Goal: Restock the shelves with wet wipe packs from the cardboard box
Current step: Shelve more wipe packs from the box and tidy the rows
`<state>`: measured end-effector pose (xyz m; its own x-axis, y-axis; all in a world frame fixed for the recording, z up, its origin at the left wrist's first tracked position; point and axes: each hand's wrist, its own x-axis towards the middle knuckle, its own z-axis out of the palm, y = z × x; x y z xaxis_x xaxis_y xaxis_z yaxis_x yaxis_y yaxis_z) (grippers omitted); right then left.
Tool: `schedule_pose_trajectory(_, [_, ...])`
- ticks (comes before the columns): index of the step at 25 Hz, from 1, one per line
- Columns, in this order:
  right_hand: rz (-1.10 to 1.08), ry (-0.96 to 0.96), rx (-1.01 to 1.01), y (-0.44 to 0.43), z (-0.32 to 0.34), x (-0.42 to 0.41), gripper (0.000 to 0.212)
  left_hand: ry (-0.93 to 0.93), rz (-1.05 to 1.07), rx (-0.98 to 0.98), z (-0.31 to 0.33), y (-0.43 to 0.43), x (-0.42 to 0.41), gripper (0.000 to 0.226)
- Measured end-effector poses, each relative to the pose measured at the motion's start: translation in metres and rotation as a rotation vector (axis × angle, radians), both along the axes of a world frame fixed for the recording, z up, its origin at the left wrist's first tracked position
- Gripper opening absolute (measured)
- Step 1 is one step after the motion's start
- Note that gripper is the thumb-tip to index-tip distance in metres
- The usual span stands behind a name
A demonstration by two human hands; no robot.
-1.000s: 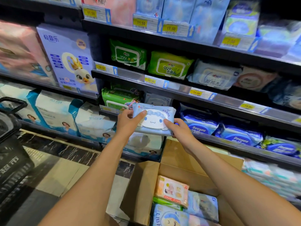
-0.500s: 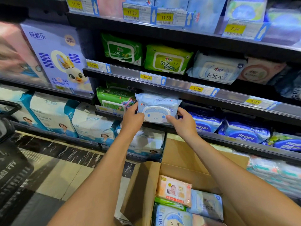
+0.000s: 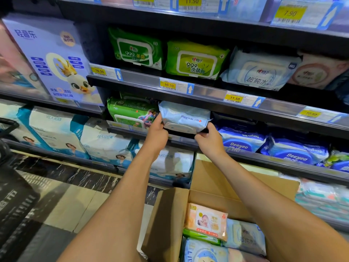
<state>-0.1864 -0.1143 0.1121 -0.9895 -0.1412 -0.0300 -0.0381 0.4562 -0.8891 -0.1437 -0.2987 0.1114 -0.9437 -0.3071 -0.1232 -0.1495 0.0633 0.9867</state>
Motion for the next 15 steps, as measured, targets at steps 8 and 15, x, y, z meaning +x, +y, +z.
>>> schedule_pose_trajectory(8, [-0.003,-0.067,0.136,-0.006,-0.012,-0.018,0.032,-0.105,-0.001,-0.069,-0.01,-0.001,-0.011,0.053])
schedule_pose_trajectory(15, [0.065,-0.054,0.236,0.0,-0.013,-0.022,0.04,-0.112,0.026,-0.127,-0.002,0.0,-0.012,0.053])
